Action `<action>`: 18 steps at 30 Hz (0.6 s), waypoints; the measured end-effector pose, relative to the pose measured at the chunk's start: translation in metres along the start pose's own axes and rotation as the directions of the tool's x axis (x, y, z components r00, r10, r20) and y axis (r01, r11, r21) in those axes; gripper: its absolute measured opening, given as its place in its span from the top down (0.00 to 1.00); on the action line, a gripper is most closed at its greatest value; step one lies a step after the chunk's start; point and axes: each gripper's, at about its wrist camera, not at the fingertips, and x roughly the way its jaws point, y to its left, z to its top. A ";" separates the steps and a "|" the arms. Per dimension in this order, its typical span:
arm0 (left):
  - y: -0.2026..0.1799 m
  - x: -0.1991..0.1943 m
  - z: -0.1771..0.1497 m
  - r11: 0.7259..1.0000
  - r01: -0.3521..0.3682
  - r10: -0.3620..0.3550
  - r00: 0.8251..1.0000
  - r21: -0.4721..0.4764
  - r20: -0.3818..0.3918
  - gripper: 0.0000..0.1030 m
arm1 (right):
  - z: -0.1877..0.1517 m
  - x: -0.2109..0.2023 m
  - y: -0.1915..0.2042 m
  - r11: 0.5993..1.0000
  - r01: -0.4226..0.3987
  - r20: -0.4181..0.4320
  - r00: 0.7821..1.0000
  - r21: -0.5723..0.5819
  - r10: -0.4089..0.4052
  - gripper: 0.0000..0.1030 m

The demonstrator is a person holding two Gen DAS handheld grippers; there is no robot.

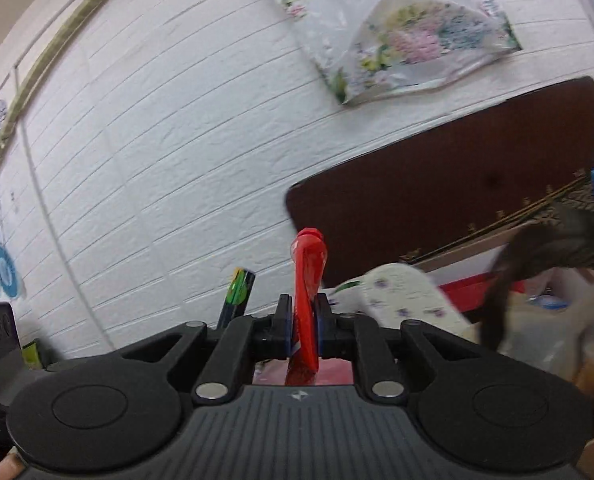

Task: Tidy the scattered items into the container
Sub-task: 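Open left gripper over the cardboard box while right gripper releases the red tube there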

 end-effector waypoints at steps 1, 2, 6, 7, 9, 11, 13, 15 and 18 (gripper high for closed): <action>0.003 0.009 -0.004 1.000 -0.006 0.006 1.000 -0.005 -0.022 0.83 | 0.001 -0.001 -0.009 0.999 0.032 0.002 0.999 -0.001 -0.032 0.89; 0.007 0.014 -0.009 1.000 -0.015 0.015 0.999 -0.008 -0.040 0.83 | 0.001 -0.002 -0.018 0.998 0.059 0.002 0.998 -0.001 -0.059 0.89; 0.012 0.030 -0.017 0.999 -0.046 0.047 0.996 0.018 -0.072 0.83 | -0.006 0.002 -0.038 0.991 0.136 -0.005 0.991 0.007 -0.136 0.89; 0.012 0.031 -0.017 0.998 -0.052 0.054 0.996 0.033 -0.066 0.83 | -0.008 0.002 -0.040 0.990 0.138 -0.003 0.990 0.011 -0.138 0.89; 0.010 0.033 -0.016 0.996 -0.064 0.068 0.996 0.060 -0.056 0.83 | -0.011 0.001 -0.040 0.989 0.145 0.010 0.989 0.014 -0.145 0.90; 0.008 0.030 -0.015 0.993 -0.084 0.088 0.995 0.082 -0.037 0.82 | -0.012 0.001 -0.037 0.988 0.154 0.018 0.988 0.002 -0.154 0.86; 0.005 0.029 -0.017 0.989 -0.103 0.105 0.994 0.105 -0.016 0.77 | -0.013 0.000 -0.034 0.988 0.154 0.030 0.988 -0.005 -0.153 0.73; 0.003 0.020 -0.018 0.984 -0.130 0.130 0.991 0.118 0.008 0.59 | -0.014 -0.006 -0.029 0.988 0.154 0.052 0.987 -0.023 -0.153 0.52; 0.002 0.007 -0.019 0.980 -0.162 0.158 0.986 0.117 0.044 0.39 | -0.013 -0.016 -0.019 0.974 0.212 0.093 0.975 -0.083 -0.204 0.07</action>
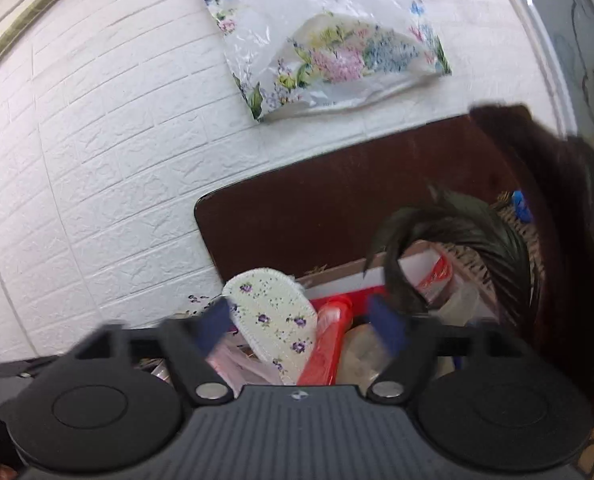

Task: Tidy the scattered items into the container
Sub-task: 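Open left gripper over the cardboard box while right gripper releases the red tube there, then withdraw both grippers from the cardboard box back over the bed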

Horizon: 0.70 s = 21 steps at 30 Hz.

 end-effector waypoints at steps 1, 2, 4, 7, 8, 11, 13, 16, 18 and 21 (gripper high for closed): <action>0.001 -0.002 0.000 1.000 0.004 -0.004 1.000 -0.003 0.010 0.37 | 0.000 -0.001 0.001 1.000 0.013 0.004 1.000 -0.016 -0.013 0.07; -0.001 -0.004 -0.001 1.000 0.005 -0.005 1.000 -0.003 0.017 0.36 | 0.000 -0.002 0.001 1.000 0.021 0.005 1.000 -0.023 -0.020 0.06; -0.001 -0.008 -0.001 1.000 -0.001 0.001 1.000 0.005 0.023 0.36 | -0.003 -0.006 0.001 0.999 0.031 0.012 0.999 -0.023 -0.031 0.02; 0.001 -0.014 -0.004 1.000 -0.009 0.009 0.999 -0.007 0.031 0.34 | -0.007 -0.014 0.008 0.999 0.031 0.032 0.999 -0.031 -0.030 0.00; 0.003 -0.018 -0.005 1.000 -0.010 0.010 0.999 -0.015 0.033 0.34 | -0.008 -0.017 0.012 0.999 0.025 0.034 0.999 -0.038 -0.023 0.00; 0.010 -0.031 -0.011 0.999 -0.018 0.020 0.999 -0.039 0.041 0.33 | -0.010 -0.023 0.032 0.997 -0.014 0.037 0.999 -0.076 0.017 0.00; 0.016 -0.043 -0.016 0.998 -0.035 0.038 0.998 -0.047 0.051 0.31 | -0.013 -0.029 0.049 0.993 -0.059 0.037 0.997 -0.106 0.063 0.00; 0.026 -0.060 -0.026 0.996 -0.072 0.075 0.995 -0.058 0.059 0.28 | -0.021 -0.037 0.078 0.981 -0.134 0.023 0.990 -0.139 0.139 0.00; 0.033 -0.069 -0.035 0.994 -0.095 0.098 0.994 -0.061 0.048 0.27 | -0.026 -0.042 0.097 0.970 -0.193 0.011 0.980 -0.149 0.197 0.00; 0.044 -0.077 -0.050 0.988 -0.135 0.137 0.990 -0.067 0.017 0.27 | -0.037 -0.046 0.126 0.948 -0.268 -0.019 0.963 -0.170 0.269 0.00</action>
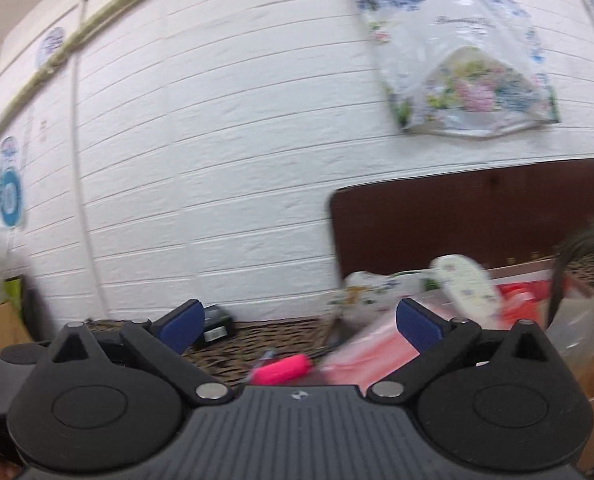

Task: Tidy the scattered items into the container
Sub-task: 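Withdraw both grippers from the cardboard box back over the bed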

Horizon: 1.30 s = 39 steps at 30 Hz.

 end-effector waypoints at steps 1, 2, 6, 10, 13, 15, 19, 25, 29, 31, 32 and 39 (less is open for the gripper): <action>0.004 -0.001 -0.005 1.000 -0.015 0.015 1.000 -0.003 -0.015 0.27 | -0.003 0.002 0.009 1.000 -0.023 -0.011 1.000 -0.004 0.023 0.00; 0.009 -0.002 -0.010 1.000 -0.027 0.027 0.999 -0.009 -0.032 0.27 | -0.007 0.003 0.017 0.999 -0.046 -0.025 0.999 -0.007 0.046 0.00; 0.026 -0.005 -0.027 0.997 -0.065 0.061 0.994 -0.047 -0.089 0.27 | -0.026 0.010 0.045 0.993 -0.116 -0.083 0.990 0.003 0.116 0.00; 0.038 -0.009 -0.043 0.993 -0.109 0.104 0.986 -0.037 -0.129 0.27 | -0.046 0.019 0.065 0.988 -0.157 -0.151 0.976 0.011 0.157 0.00; 0.048 -0.011 -0.053 0.990 -0.132 0.124 0.980 -0.040 -0.156 0.27 | -0.062 0.032 0.075 0.987 -0.161 -0.195 0.968 0.014 0.161 0.00; 0.055 -0.011 -0.058 0.988 -0.145 0.136 0.976 -0.043 -0.168 0.27 | -0.071 0.039 0.079 0.988 -0.153 -0.223 0.963 0.013 0.152 0.00; 0.064 -0.009 -0.068 0.984 -0.176 0.167 0.968 -0.031 -0.188 0.27 | -0.089 0.052 0.079 0.994 -0.102 -0.275 0.956 0.029 0.106 0.00; 0.074 -0.003 -0.082 0.981 -0.186 0.171 0.957 -0.047 -0.233 0.26 | -0.106 0.075 0.066 0.999 0.033 -0.283 0.959 0.042 -0.020 0.00; 0.072 0.005 -0.085 0.979 -0.205 0.194 0.951 -0.020 -0.239 0.26 | -0.110 0.095 0.065 0.987 0.159 -0.292 0.945 0.026 -0.145 0.00; 0.070 0.010 -0.083 0.979 -0.205 0.198 0.951 -0.008 -0.236 0.26 | -0.112 0.098 0.068 0.979 0.202 -0.294 0.937 0.018 -0.188 0.00; 0.070 0.012 -0.082 0.979 -0.205 0.199 0.952 -0.003 -0.233 0.26 | -0.112 0.100 0.069 0.976 0.216 -0.300 0.932 0.010 -0.203 0.00; 0.076 0.020 -0.079 0.978 -0.209 0.198 0.952 -0.023 -0.233 0.26 | -0.114 0.103 0.071 0.967 0.256 -0.300 0.922 0.000 -0.244 0.00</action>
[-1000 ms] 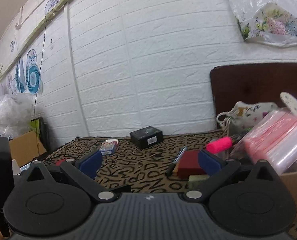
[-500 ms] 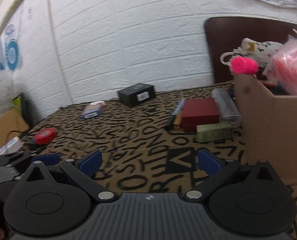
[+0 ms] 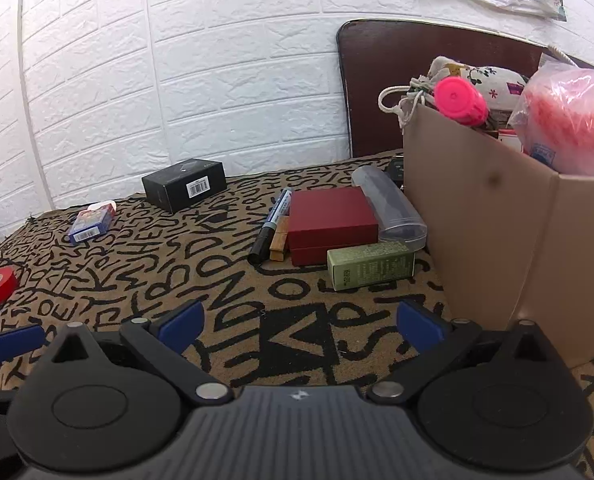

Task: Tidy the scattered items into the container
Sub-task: 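Withdraw both grippers from the cardboard box back over the bed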

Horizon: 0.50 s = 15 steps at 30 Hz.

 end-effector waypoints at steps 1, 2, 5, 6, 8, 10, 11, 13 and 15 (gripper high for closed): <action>0.000 0.002 0.001 1.000 0.001 -0.001 1.000 -0.001 -0.003 0.26 | 0.000 0.001 0.001 1.000 0.008 -0.001 1.000 0.003 -0.008 0.00; 0.001 0.003 0.001 1.000 0.000 0.000 1.000 -0.003 -0.005 0.26 | 0.001 0.001 0.001 1.000 0.008 -0.001 1.000 0.008 -0.008 0.00; 0.001 0.005 0.002 1.000 -0.002 0.002 1.000 -0.010 -0.008 0.26 | -0.001 0.002 0.002 0.999 -0.038 -0.018 0.999 0.013 0.038 0.00; 0.002 0.006 0.002 1.000 -0.005 0.005 1.000 -0.014 -0.009 0.26 | -0.002 0.003 0.004 0.999 -0.050 -0.029 0.998 0.003 0.050 0.00; 0.003 0.010 0.003 1.000 -0.006 0.006 1.000 -0.021 -0.018 0.26 | -0.002 0.005 0.010 0.998 -0.054 -0.041 0.998 -0.026 0.053 0.00; 0.004 0.013 0.004 1.000 -0.010 0.009 1.000 -0.024 -0.024 0.26 | -0.001 0.010 0.013 0.998 -0.051 -0.053 0.997 -0.041 0.049 0.00; 0.005 0.014 0.005 1.000 -0.010 0.009 1.000 -0.023 -0.025 0.26 | -0.001 0.013 0.014 0.998 -0.056 -0.063 0.997 -0.043 0.053 0.00; 0.005 0.017 0.006 1.000 -0.017 0.017 1.000 -0.016 -0.022 0.26 | 0.001 0.019 0.015 0.996 -0.077 -0.077 0.994 -0.038 0.073 0.00; 0.006 0.022 0.008 1.000 -0.026 0.026 0.999 -0.009 -0.025 0.26 | 0.004 0.026 0.017 0.994 -0.103 -0.088 0.991 -0.035 0.099 0.00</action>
